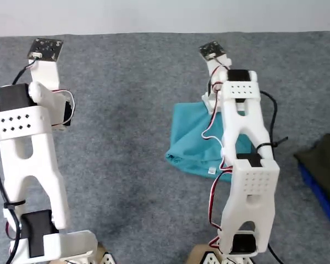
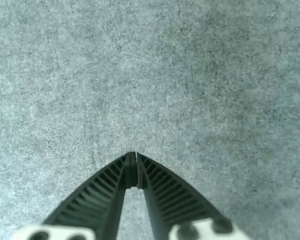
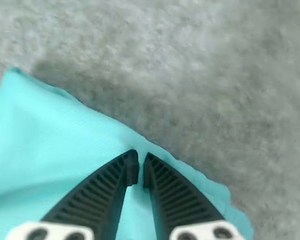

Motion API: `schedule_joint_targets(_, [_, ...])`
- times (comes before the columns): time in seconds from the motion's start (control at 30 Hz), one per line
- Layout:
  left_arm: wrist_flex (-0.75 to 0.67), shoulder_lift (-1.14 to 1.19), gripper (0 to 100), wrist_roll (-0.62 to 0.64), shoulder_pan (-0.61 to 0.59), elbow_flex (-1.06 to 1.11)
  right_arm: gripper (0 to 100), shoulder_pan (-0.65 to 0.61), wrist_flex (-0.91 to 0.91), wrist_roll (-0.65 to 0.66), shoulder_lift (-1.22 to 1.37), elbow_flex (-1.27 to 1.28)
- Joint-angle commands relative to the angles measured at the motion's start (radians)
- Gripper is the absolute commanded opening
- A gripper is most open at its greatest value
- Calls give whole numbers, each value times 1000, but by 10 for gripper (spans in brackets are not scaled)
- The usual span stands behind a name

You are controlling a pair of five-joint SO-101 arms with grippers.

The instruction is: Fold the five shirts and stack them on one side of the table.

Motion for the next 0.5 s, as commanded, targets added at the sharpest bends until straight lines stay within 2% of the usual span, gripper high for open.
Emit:
schedule_joint_targets(0.0, [21,-40,6,-23,-17,-2,10,-31,-10,20,-19,-52])
schedule_joint_targets(0.33, [21,-40,6,-25,-84,-2,25,-59,13,18,-19,-52])
schedule_joint_targets(0.47, [21,-40,6,-25,-84,-2,155,-59,125,-26,-50,-64])
